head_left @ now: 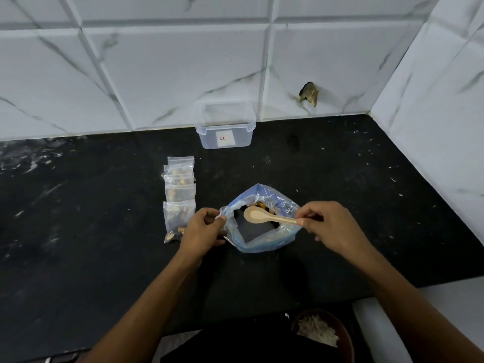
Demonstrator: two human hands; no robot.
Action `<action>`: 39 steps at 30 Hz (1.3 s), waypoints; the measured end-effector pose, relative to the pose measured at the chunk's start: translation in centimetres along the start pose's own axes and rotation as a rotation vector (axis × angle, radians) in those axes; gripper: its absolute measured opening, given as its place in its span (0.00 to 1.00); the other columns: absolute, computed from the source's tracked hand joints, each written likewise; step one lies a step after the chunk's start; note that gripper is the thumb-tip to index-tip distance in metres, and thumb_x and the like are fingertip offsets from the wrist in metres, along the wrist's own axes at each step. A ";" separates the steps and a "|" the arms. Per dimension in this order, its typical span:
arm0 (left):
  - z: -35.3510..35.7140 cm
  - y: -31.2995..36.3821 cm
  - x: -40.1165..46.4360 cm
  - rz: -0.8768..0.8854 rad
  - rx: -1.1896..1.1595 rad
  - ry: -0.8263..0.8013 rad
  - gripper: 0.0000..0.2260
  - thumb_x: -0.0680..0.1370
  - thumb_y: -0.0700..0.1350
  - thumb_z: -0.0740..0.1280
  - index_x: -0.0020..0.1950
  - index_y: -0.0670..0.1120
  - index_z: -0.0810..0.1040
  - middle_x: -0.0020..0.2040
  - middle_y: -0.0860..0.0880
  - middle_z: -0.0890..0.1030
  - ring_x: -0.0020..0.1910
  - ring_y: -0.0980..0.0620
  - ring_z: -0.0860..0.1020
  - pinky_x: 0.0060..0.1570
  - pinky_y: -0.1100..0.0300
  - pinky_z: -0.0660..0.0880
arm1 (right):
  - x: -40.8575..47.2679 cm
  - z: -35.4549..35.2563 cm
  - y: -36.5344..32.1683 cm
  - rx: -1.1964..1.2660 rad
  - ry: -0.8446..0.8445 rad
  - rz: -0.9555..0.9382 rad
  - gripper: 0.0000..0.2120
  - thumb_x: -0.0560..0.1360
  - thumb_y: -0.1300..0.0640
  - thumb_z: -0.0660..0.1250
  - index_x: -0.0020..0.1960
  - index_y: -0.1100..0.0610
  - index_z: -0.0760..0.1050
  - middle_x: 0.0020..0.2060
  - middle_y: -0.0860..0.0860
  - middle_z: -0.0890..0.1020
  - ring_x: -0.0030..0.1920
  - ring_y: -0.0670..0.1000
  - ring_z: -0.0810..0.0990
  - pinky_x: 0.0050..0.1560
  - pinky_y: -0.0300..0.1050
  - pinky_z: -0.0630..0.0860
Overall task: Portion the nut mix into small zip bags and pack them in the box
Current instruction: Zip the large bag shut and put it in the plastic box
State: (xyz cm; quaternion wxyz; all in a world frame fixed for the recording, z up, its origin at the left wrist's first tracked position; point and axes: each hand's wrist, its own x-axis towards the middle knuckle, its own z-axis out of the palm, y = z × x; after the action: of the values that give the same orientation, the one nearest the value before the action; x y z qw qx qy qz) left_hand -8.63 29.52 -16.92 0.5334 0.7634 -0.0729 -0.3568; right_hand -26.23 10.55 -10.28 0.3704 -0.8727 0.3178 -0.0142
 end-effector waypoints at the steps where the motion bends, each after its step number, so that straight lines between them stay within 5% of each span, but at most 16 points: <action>1: 0.0 0.0 0.1 -0.004 -0.008 -0.002 0.10 0.81 0.46 0.66 0.61 0.47 0.74 0.53 0.45 0.80 0.50 0.49 0.83 0.47 0.53 0.82 | -0.4 -0.5 0.1 0.102 -0.069 0.002 0.06 0.75 0.60 0.69 0.45 0.49 0.81 0.37 0.46 0.81 0.36 0.43 0.79 0.34 0.35 0.73; 9: -0.4 0.0 0.5 -0.021 -0.056 0.010 0.06 0.80 0.46 0.67 0.57 0.48 0.75 0.53 0.44 0.80 0.49 0.48 0.83 0.42 0.56 0.81 | -1.7 3.7 2.6 0.024 -0.427 0.000 0.06 0.75 0.58 0.68 0.44 0.48 0.80 0.40 0.45 0.82 0.38 0.40 0.80 0.36 0.34 0.75; 14: -0.7 -0.3 0.5 -0.026 -0.070 0.023 0.04 0.80 0.45 0.67 0.55 0.50 0.75 0.53 0.44 0.80 0.49 0.48 0.83 0.43 0.55 0.81 | -1.7 7.3 3.9 -0.023 -0.343 0.017 0.07 0.75 0.58 0.70 0.43 0.46 0.80 0.38 0.41 0.81 0.37 0.33 0.78 0.38 0.28 0.71; 19: -0.7 -0.4 0.6 -0.027 -0.068 0.028 0.04 0.80 0.45 0.67 0.55 0.49 0.75 0.53 0.44 0.80 0.49 0.48 0.83 0.45 0.53 0.82 | -1.6 8.1 4.7 -0.051 -0.246 -0.006 0.06 0.74 0.57 0.70 0.44 0.46 0.81 0.42 0.42 0.81 0.46 0.38 0.78 0.48 0.32 0.72; 24: -0.4 -0.1 0.6 -0.034 -0.065 0.028 0.07 0.80 0.45 0.66 0.57 0.48 0.75 0.52 0.45 0.80 0.49 0.48 0.83 0.47 0.52 0.83 | -1.8 7.9 5.4 -0.081 -0.162 -0.014 0.03 0.73 0.55 0.71 0.47 0.48 0.82 0.45 0.44 0.79 0.46 0.41 0.77 0.51 0.38 0.75; 28: -0.3 0.1 0.7 -0.041 -0.051 0.029 0.07 0.80 0.46 0.66 0.57 0.47 0.75 0.52 0.44 0.80 0.50 0.48 0.82 0.48 0.51 0.82 | -2.1 7.4 6.0 -0.063 -0.078 0.029 0.02 0.74 0.56 0.70 0.46 0.50 0.81 0.43 0.44 0.79 0.45 0.41 0.77 0.47 0.35 0.74; 35: -0.3 0.7 1.1 -0.122 0.007 0.015 0.10 0.80 0.47 0.67 0.60 0.47 0.73 0.52 0.45 0.79 0.50 0.48 0.82 0.44 0.54 0.82 | -0.7 5.2 4.7 0.338 0.294 0.283 0.06 0.78 0.52 0.63 0.54 0.50 0.74 0.45 0.47 0.79 0.44 0.46 0.80 0.37 0.38 0.77; 39: 0.4 1.5 1.3 -0.157 -0.019 -0.033 0.11 0.79 0.46 0.69 0.58 0.45 0.75 0.51 0.44 0.80 0.48 0.48 0.82 0.39 0.57 0.81 | 2.0 4.6 2.5 0.510 0.125 0.381 0.09 0.76 0.50 0.66 0.55 0.51 0.74 0.47 0.49 0.80 0.46 0.47 0.81 0.40 0.41 0.78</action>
State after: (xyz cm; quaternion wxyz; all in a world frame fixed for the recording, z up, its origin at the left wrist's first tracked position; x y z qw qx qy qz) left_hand -7.50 27.98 -16.29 0.5097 0.7558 -0.0184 -0.4106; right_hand -24.79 11.05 -15.62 0.5528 -0.6742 0.4837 -0.0772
